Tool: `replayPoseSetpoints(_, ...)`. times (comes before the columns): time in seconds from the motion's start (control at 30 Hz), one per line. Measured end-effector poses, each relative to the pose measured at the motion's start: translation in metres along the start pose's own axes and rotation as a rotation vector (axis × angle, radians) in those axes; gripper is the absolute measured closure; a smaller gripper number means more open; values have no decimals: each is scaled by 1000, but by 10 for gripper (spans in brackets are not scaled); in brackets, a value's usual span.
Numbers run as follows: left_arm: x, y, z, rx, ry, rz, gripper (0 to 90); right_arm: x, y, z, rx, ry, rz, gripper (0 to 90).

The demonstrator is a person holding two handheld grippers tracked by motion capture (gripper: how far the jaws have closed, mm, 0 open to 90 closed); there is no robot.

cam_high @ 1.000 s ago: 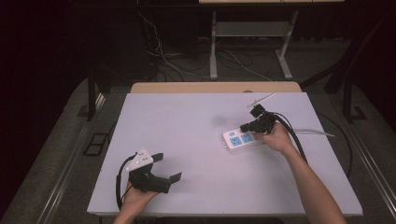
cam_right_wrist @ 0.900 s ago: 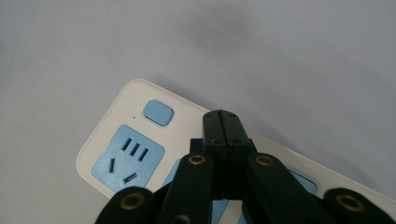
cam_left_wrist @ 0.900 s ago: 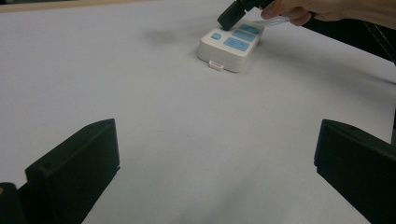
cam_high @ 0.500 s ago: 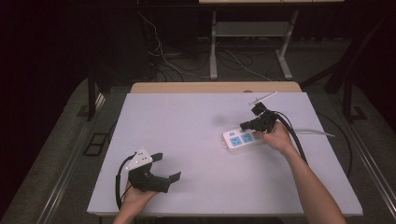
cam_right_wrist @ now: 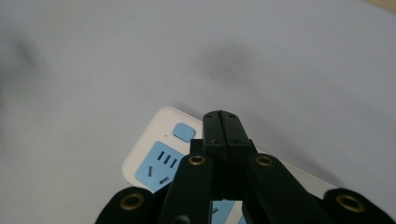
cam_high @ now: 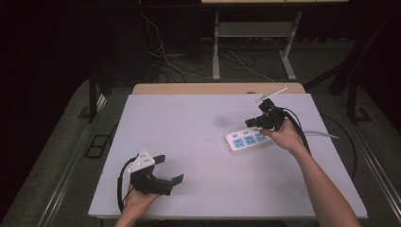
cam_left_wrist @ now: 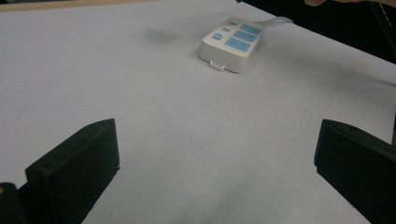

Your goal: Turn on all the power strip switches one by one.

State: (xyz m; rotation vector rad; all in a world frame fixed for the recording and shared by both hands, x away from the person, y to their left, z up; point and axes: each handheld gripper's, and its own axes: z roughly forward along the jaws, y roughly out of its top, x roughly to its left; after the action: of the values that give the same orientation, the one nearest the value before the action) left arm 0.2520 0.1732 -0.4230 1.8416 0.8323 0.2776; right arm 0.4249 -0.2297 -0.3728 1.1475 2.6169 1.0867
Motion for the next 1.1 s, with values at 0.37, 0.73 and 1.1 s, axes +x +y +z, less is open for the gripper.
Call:
replayPoseSetpoints(0.37,-1,0,1,4,-1,1,0,25,16,-14,-15,25,-80,900)
replayPoseSetpoints(0.73,0,0,0,1,-2,2,0,43,25,3,12,60,-120,900)
replayPoseSetpoints(1.1,0,0,0,-1,-3,1,0,43,23,19,42,75,-120,900)
